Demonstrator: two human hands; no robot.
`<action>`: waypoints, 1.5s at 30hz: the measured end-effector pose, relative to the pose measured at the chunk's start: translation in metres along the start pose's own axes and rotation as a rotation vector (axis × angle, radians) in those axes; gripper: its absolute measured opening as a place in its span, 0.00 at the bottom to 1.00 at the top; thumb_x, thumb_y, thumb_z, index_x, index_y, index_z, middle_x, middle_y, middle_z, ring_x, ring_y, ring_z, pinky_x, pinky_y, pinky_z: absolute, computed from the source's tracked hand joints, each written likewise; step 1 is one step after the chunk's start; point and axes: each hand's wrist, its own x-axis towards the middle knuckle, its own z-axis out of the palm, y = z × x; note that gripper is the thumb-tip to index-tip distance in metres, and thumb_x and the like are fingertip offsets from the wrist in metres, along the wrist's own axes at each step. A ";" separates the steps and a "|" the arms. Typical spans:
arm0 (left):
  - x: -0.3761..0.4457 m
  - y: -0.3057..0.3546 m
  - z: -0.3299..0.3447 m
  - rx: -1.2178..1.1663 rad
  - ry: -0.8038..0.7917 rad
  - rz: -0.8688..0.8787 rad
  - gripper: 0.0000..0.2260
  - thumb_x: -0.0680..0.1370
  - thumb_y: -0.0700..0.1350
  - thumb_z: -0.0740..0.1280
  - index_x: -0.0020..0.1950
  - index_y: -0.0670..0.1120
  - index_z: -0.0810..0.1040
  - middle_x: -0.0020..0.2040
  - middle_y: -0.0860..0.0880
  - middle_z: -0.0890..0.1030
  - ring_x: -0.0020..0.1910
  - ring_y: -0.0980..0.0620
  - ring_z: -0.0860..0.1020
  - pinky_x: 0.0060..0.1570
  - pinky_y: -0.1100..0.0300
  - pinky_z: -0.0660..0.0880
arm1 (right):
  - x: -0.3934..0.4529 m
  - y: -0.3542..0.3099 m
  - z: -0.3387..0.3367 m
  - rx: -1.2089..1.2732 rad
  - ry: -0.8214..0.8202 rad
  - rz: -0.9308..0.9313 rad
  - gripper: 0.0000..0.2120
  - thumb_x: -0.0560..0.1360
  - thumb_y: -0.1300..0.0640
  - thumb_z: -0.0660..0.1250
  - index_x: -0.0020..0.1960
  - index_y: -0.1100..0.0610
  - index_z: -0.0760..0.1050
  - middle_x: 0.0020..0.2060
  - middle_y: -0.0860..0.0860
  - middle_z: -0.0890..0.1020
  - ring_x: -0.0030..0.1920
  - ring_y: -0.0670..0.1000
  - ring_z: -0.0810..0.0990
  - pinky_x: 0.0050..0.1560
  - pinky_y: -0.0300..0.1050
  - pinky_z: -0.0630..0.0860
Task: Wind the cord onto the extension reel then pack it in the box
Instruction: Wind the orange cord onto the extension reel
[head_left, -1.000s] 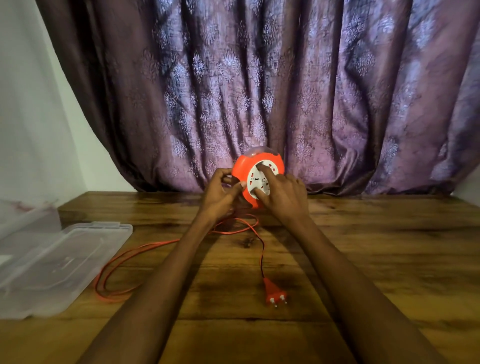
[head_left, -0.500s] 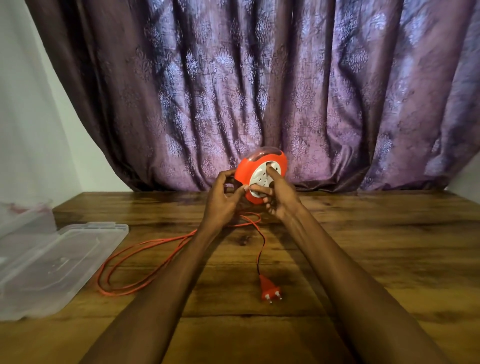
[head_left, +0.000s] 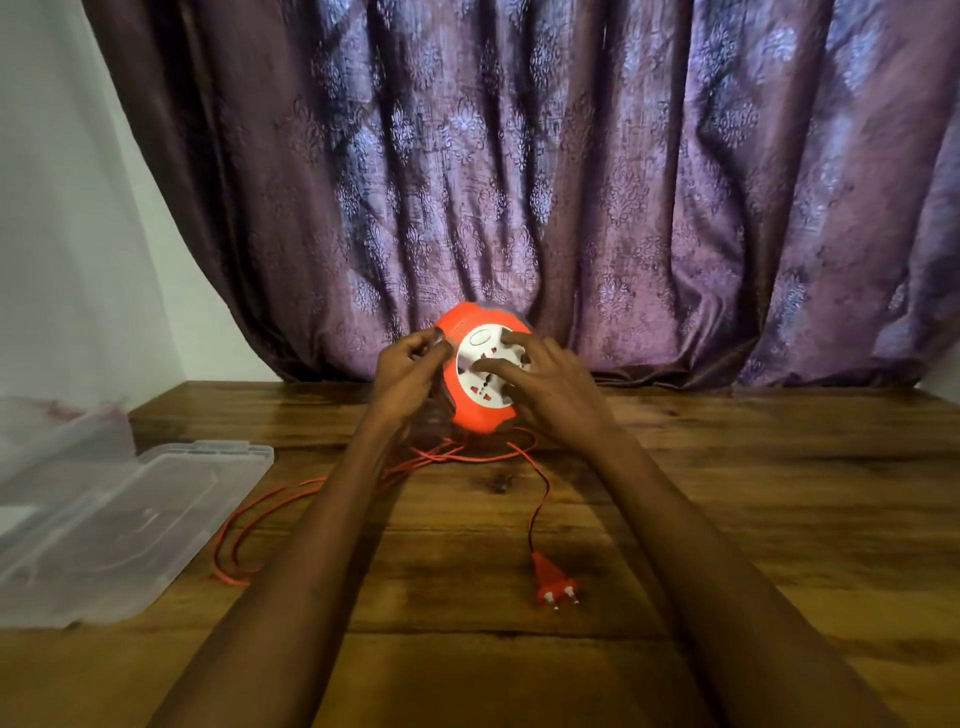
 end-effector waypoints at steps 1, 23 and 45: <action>-0.001 0.002 0.000 0.001 -0.023 0.000 0.08 0.72 0.51 0.71 0.39 0.47 0.79 0.32 0.48 0.75 0.31 0.52 0.72 0.34 0.59 0.71 | 0.001 0.000 0.000 -0.038 -0.032 0.002 0.29 0.69 0.52 0.71 0.68 0.37 0.70 0.67 0.53 0.75 0.56 0.56 0.76 0.48 0.50 0.73; -0.017 -0.023 0.033 0.360 -0.118 0.259 0.15 0.72 0.44 0.77 0.54 0.47 0.75 0.54 0.43 0.79 0.49 0.47 0.77 0.51 0.56 0.74 | 0.012 -0.025 0.004 1.412 0.230 1.361 0.07 0.71 0.57 0.75 0.43 0.59 0.79 0.37 0.62 0.84 0.22 0.49 0.77 0.21 0.36 0.70; -0.005 -0.024 0.013 -0.015 0.015 0.088 0.08 0.76 0.44 0.72 0.40 0.42 0.78 0.33 0.50 0.74 0.33 0.57 0.69 0.32 0.62 0.68 | 0.001 -0.006 0.003 0.828 0.042 0.804 0.11 0.79 0.54 0.66 0.57 0.58 0.81 0.46 0.56 0.87 0.38 0.56 0.80 0.35 0.49 0.78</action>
